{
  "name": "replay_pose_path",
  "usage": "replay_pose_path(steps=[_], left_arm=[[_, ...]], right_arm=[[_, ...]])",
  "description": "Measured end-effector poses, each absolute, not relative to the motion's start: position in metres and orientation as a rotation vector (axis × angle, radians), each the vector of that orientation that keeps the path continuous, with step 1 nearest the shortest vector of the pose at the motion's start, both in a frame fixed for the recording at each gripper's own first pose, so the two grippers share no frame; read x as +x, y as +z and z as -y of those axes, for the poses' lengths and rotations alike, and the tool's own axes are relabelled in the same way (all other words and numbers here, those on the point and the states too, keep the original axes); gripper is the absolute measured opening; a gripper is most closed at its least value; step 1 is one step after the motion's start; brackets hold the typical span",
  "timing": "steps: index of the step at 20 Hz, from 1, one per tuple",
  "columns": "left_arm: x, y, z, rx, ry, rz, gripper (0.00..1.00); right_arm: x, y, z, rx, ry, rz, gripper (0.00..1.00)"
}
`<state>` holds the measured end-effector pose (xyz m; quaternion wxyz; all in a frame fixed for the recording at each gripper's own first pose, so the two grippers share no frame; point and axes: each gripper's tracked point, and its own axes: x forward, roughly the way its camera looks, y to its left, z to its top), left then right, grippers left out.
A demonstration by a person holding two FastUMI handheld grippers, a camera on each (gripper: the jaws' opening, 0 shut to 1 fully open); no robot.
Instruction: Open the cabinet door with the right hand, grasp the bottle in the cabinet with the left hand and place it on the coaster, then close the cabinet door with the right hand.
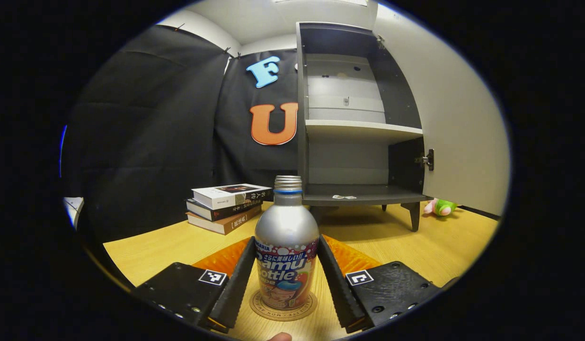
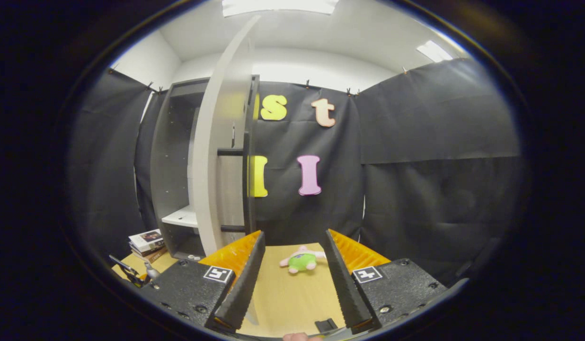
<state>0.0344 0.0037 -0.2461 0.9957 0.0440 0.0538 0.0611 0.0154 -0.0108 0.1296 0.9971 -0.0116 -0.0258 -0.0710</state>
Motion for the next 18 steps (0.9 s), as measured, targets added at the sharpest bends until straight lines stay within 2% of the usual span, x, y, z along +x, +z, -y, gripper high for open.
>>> replay_pose_path(steps=[5, 10, 13, 18], left_arm=[[0.031, -0.247, -0.001, 0.106, 0.113, -0.102, 0.77], [0.030, -0.245, 0.003, 0.125, 0.088, -0.097, 0.83], [0.028, -0.229, 0.005, 0.126, 0.068, -0.080, 0.94], [0.028, -0.179, 0.009, 0.108, 0.029, -0.038, 0.94]], right_arm=[[0.019, 0.125, 0.011, -0.024, -0.138, 0.041, 0.78], [0.021, 0.123, 0.010, -0.020, -0.127, 0.041, 0.78], [0.024, 0.122, 0.008, -0.010, -0.118, 0.045, 0.78], [0.028, 0.125, 0.006, 0.011, -0.098, 0.068, 0.78]])
